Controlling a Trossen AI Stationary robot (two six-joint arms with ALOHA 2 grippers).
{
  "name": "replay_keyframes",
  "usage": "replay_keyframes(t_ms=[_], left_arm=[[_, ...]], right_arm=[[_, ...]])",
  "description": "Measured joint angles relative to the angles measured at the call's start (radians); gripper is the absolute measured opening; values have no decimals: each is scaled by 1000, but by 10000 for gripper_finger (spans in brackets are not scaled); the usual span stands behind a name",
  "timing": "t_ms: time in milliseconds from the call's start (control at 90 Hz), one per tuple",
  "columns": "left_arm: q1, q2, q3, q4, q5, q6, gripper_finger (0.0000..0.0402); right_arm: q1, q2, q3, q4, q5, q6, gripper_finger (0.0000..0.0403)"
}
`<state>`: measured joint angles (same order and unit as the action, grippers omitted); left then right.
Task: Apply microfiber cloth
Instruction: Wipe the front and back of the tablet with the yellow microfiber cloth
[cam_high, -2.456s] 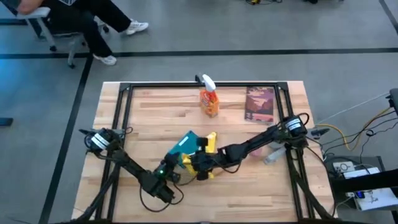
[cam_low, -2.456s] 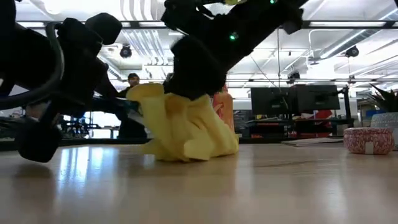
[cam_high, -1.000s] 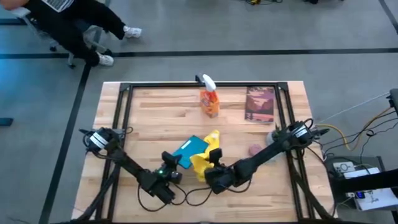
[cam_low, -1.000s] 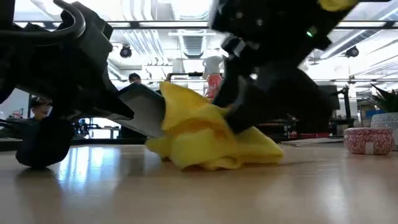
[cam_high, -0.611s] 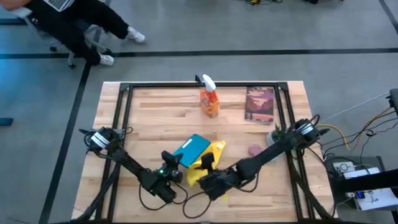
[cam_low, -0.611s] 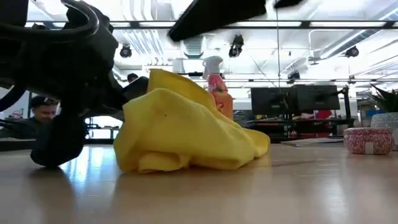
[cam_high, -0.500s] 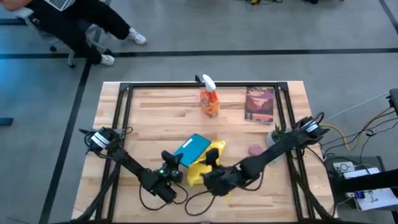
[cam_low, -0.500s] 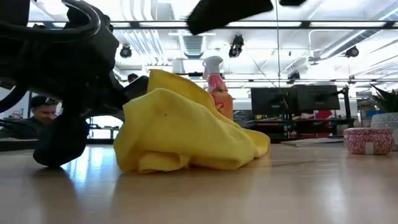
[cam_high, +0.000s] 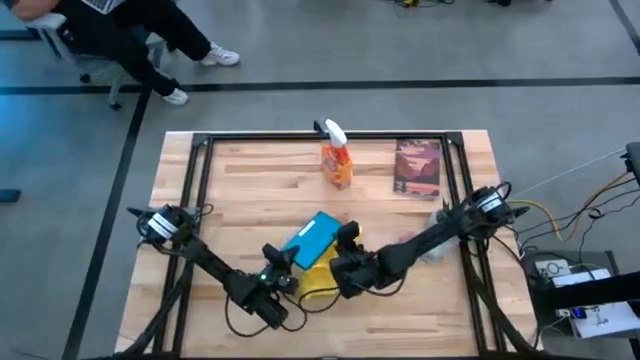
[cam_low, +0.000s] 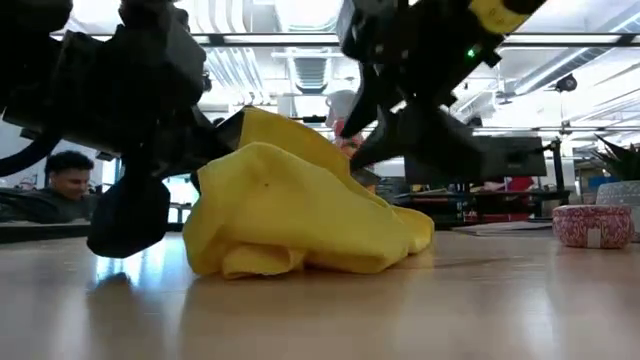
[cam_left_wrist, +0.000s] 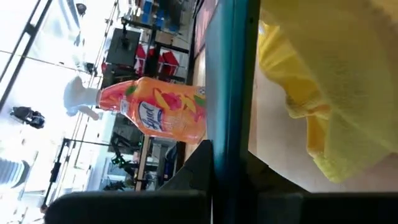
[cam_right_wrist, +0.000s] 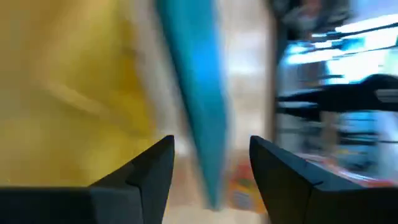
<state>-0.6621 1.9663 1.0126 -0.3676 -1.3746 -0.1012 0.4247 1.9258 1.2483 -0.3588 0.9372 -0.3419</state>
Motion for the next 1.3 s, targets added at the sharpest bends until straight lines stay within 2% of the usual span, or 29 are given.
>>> replay_keyframes(t_ms=[278, 467, 622, 800, 933, 1056, 1178, 1300], left_arm=[[-1, -2, 0, 86, -2, 94, 10], [0, -3, 2, 214, -15, 215, 10], [-1, -9, 2, 264, -13, 252, 12], [-2, -37, 1, 258, -16, 274, 12], [-8, -77, -9, 257, 13, 244, 16], [-10, -110, -19, 235, 74, 163, 41], [-27, -121, -22, 227, 194, 138, 71], [-18, -122, -21, 234, 189, 132, 97]], right_arm=[[-18, 37, -4, 67, 6, -75, 143], [-22, 38, -6, 89, 4, -98, 72], [-21, 38, -9, 84, 19, -125, 13], [-19, 38, -9, 65, 137, -160, 18], [-12, 38, -3, 16, 206, -179, 7], [-8, 34, -6, -46, 251, -173, 7], [-16, 32, -19, -129, 302, -147, 8], [-21, 25, -26, -126, 291, -75, 8]])
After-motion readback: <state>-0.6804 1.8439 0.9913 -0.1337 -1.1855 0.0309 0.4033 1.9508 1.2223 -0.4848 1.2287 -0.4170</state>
